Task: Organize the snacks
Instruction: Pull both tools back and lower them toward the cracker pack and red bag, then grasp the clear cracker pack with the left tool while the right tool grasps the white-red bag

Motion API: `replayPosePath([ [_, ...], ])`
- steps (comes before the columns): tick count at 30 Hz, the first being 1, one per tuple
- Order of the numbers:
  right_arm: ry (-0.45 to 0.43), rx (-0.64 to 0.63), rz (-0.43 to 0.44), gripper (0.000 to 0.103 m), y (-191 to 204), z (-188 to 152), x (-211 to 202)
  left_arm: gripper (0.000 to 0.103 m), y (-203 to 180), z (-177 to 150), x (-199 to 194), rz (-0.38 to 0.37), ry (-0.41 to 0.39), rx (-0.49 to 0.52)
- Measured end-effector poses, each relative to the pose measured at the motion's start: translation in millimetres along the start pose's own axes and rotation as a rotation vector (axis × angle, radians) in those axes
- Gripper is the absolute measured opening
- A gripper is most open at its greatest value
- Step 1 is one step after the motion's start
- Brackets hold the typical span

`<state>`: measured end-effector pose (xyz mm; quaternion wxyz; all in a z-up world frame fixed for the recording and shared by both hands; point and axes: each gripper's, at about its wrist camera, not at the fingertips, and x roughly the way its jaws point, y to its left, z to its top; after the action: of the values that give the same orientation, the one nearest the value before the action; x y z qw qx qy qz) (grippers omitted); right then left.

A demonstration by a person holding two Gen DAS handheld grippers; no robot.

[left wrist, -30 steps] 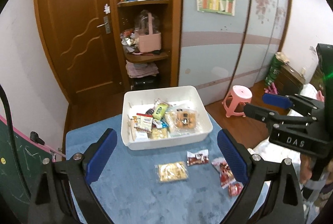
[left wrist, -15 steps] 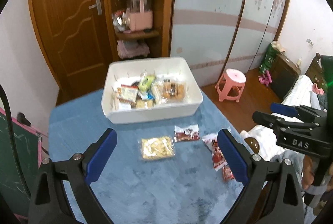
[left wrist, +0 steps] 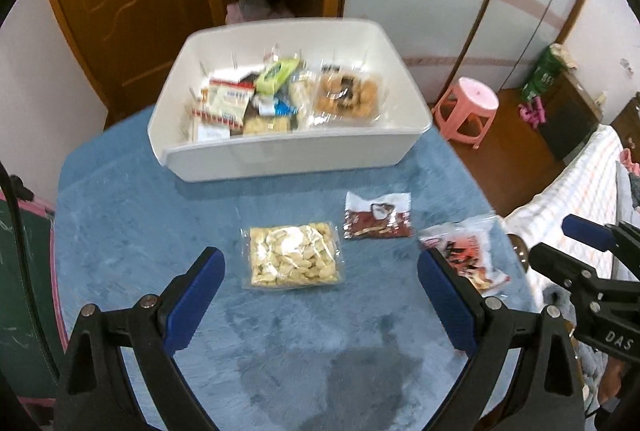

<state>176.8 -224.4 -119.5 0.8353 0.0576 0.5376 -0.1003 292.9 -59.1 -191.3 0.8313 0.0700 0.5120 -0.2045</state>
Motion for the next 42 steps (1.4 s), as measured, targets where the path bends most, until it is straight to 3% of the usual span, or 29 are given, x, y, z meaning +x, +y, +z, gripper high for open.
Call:
replayPosePath([
  [13, 0.244, -0.016, -0.004, 0.065, -13, -12, 110, 0.097, 25, -4, 102, 0.062, 0.196, -0.091],
  [16, 0.253, 0.005, 0.032, 0.075, -15, -12, 121, 0.097, 35, -7, 116, 0.067, 0.233, -0.129],
  [21, 0.350, -0.009, 0.030, 0.077, -11, -17, 145, 0.097, 45, -10, 128, 0.010, 0.270, -0.198],
  [32, 0.369, -0.081, -0.017, 0.078, -1, -23, 155, 0.097, 44, -9, 141, -0.062, 0.328, -0.266],
  [38, 0.362, -0.094, -0.030, 0.078, -2, -24, 152, 0.103, 38, -15, 154, -0.086, 0.371, -0.280],
  [42, 0.350, -0.116, -0.041, 0.072, 2, -26, 148, 0.100, 26, -12, 153, -0.055, 0.360, -0.230],
])
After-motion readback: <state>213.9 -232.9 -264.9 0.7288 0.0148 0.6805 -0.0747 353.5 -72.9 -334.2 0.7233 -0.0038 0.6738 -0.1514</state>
